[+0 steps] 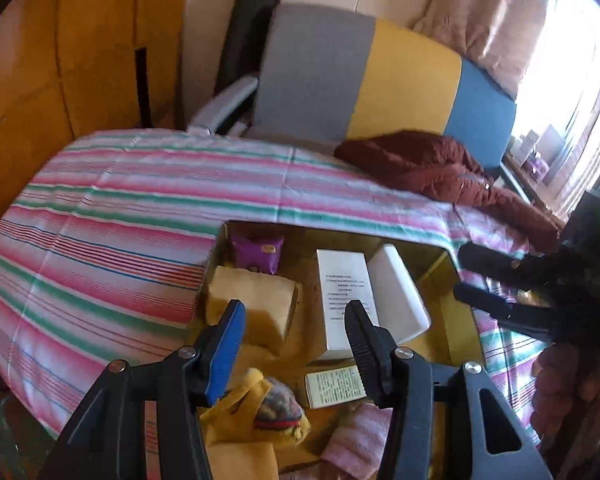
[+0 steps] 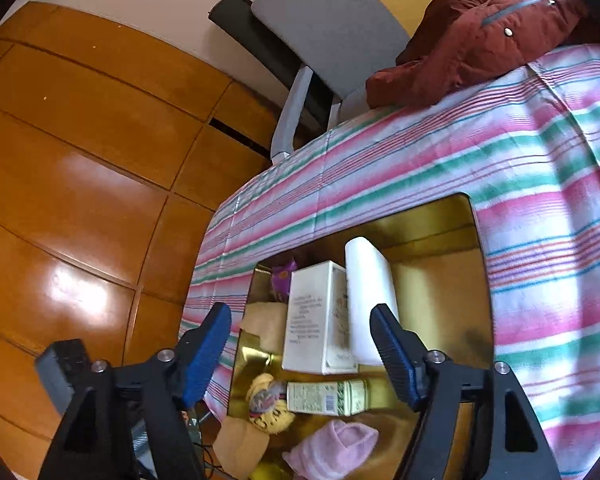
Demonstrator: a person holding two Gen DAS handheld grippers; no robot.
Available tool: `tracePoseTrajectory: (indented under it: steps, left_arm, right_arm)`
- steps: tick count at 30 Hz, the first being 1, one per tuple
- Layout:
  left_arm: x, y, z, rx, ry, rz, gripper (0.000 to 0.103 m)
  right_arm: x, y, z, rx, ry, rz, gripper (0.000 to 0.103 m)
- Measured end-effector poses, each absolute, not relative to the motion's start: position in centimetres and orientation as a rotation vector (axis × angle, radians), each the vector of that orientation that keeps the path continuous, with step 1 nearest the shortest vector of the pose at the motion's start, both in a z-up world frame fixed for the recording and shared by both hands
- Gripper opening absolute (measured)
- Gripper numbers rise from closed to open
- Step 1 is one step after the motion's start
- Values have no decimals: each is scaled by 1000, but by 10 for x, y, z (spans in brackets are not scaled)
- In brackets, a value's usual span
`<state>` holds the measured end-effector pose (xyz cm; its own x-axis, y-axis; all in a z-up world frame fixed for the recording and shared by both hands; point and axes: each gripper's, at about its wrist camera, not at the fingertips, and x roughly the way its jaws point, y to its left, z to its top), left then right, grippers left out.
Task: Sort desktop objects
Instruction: 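Lower the box and white sponge into the gold tray and open both grippers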
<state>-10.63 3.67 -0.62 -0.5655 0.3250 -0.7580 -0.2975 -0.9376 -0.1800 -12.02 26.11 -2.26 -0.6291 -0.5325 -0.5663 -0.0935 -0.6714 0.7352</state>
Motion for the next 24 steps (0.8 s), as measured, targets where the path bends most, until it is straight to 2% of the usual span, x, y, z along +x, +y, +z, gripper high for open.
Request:
tracePoseTrajectory:
  steps: [15, 24]
  left_arm:
    - [-29, 71, 18, -1023, 28, 2456, 50]
    - [-6, 126, 9, -1048, 88, 2270, 50]
  right_arm:
    - [-44, 272, 0, 1187, -717, -2676, 87]
    - [14, 338, -5, 1241, -774, -2823, 87]
